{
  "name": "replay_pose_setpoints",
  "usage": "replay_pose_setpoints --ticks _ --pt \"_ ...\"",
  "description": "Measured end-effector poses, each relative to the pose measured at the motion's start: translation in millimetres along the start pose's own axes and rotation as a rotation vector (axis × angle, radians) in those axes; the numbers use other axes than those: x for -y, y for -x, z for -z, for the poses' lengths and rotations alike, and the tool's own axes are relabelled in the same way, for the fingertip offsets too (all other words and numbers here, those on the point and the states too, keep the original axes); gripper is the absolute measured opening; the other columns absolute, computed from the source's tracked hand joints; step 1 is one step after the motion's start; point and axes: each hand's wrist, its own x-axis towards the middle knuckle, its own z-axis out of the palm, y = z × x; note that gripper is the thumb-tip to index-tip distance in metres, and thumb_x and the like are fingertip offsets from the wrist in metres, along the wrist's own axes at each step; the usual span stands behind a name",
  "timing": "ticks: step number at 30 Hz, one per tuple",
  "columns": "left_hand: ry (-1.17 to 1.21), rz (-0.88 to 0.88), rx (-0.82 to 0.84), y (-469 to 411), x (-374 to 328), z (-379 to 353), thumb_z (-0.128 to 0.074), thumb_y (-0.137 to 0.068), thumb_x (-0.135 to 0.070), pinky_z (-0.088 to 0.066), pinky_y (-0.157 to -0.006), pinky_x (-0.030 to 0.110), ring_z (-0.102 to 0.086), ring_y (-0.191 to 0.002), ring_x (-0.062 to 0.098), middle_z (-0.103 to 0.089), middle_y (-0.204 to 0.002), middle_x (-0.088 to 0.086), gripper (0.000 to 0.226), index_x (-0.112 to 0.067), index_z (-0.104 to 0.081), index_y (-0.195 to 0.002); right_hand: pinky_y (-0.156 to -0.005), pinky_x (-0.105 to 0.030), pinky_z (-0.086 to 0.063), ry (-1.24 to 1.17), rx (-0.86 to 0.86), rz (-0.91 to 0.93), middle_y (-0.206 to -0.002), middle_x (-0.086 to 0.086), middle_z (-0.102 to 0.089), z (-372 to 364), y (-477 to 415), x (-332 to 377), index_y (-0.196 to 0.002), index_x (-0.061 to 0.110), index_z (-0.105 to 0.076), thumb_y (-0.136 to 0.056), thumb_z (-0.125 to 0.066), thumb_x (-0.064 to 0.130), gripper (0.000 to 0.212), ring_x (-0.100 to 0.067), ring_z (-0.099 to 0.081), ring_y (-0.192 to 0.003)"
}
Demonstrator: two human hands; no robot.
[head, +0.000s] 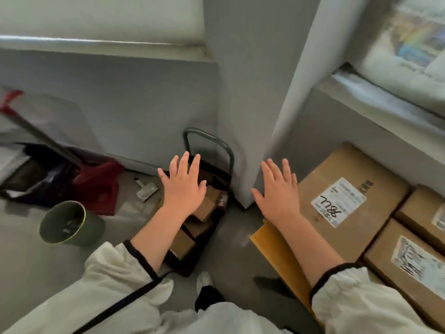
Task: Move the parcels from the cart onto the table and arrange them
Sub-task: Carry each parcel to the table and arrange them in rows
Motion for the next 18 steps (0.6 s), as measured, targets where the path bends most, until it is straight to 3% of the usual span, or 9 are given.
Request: replay_pose_setpoints --ticks 5,7,11,15,18 --pt "-0.011 0.138 0.052 -22 79 -18 -0.049 -0.091 -0.041 -0.016 -0.106 0.065 -0.015 -0.14 0.033 -0.02 -0.155 0.008 0.066 -0.022 -0.021 -0.148 -0.116 -0.043 -0.013 -0.055 0.091 0.055 -0.158 -0.004 -0.016 -37 -47 55 -0.15 0.014 -0.017 -0.095 -0.045 0.044 0.069 -0.028 -0.002 -0.146" --pt "0.0 0.149 0.118 -27 94 -34 -0.047 -0.092 -0.042 -0.017 -0.107 0.063 -0.016 -0.14 0.033 -0.02 -0.155 0.009 0.066 -0.022 -0.02 -0.149 -0.115 -0.037 -0.017 -0.179 0.148 0.028 -0.156 -0.008 -0.021 -55 -63 64 -0.149 0.011 -0.019 -0.096 -0.046 0.039 0.066 -0.026 -0.013 -0.145" --pt "-0.009 0.106 0.275 -49 110 -75 -0.045 -0.094 -0.042 -0.019 -0.109 0.06 -0.014 -0.141 0.033 -0.017 -0.156 0.008 0.068 -0.022 -0.013 -0.15 -0.105 -0.037 -0.031 -0.383 0.216 -0.206 -0.148 -0.016 -0.035 -96 -112 71 -0.145 0.006 -0.028 -0.096 -0.048 0.033 0.059 -0.03 -0.035 -0.134" --pt "0.022 0.111 0.406 -86 121 -125 -0.044 -0.094 -0.041 -0.026 -0.108 0.056 -0.015 -0.14 0.034 -0.017 -0.156 0.009 0.068 -0.02 -0.012 -0.15 -0.099 -0.034 -0.035 -0.443 0.398 -0.328 -0.143 -0.017 -0.041 -158 -159 73 -0.143 0.005 -0.032 -0.097 -0.047 0.033 0.056 -0.033 -0.041 -0.129" --pt "0.038 0.114 0.52 -109 130 -165 -0.044 -0.094 -0.041 -0.029 -0.105 0.054 -0.016 -0.139 0.035 -0.017 -0.155 0.011 0.069 -0.02 -0.01 -0.15 -0.096 -0.033 -0.038 -0.545 0.55 -0.537 -0.139 -0.02 -0.046 -206 -179 65 -0.137 0.001 -0.041 -0.096 -0.047 0.031 0.051 -0.034 -0.044 -0.125"
